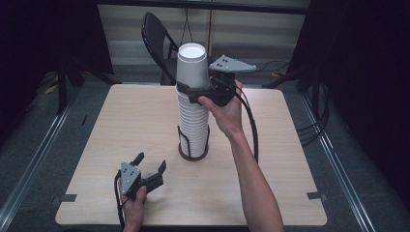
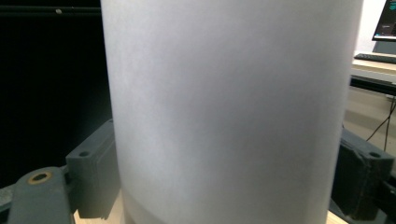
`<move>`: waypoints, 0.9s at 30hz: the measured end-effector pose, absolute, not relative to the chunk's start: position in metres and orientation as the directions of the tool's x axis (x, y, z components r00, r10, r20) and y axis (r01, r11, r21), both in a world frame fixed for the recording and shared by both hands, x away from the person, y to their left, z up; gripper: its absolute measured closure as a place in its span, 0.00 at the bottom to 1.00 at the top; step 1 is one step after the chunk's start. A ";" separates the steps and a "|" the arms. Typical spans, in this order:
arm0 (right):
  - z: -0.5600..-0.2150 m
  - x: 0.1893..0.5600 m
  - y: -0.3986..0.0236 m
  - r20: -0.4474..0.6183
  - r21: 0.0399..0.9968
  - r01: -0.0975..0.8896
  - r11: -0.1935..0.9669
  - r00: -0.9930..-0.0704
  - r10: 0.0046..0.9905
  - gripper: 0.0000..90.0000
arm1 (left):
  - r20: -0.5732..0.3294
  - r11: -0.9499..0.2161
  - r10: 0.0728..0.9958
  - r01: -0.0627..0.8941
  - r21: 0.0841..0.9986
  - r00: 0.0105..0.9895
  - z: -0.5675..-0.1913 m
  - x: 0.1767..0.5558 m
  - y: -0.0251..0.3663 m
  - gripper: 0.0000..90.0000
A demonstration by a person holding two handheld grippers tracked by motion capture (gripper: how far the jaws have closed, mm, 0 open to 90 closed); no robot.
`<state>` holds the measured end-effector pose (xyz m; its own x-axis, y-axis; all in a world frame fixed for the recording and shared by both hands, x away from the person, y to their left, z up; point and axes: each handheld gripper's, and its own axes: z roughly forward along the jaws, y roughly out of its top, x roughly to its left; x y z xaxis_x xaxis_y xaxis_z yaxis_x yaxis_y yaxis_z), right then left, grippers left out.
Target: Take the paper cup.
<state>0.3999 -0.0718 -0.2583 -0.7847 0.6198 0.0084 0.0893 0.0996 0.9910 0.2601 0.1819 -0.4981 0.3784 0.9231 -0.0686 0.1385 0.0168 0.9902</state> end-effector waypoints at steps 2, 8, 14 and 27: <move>-0.258 0.400 -0.072 0.011 0.991 0.091 0.097 -0.786 0.618 0.14 | -0.072 0.021 0.923 0.138 0.990 0.379 -0.498 0.260 0.182 0.19; -0.255 0.400 -0.073 0.023 0.992 0.094 0.084 -0.790 0.613 0.14 | -0.074 0.022 0.922 0.138 0.990 0.380 -0.498 0.260 0.182 0.19; -0.246 0.399 -0.073 0.029 0.994 0.085 0.063 -0.793 0.609 0.15 | -0.070 0.017 0.922 0.139 0.990 0.381 -0.498 0.260 0.182 0.18; -0.230 0.401 -0.077 0.039 0.998 0.067 0.021 -0.782 0.622 0.15 | -0.070 0.016 0.920 0.142 0.990 0.386 -0.498 0.260 0.181 0.18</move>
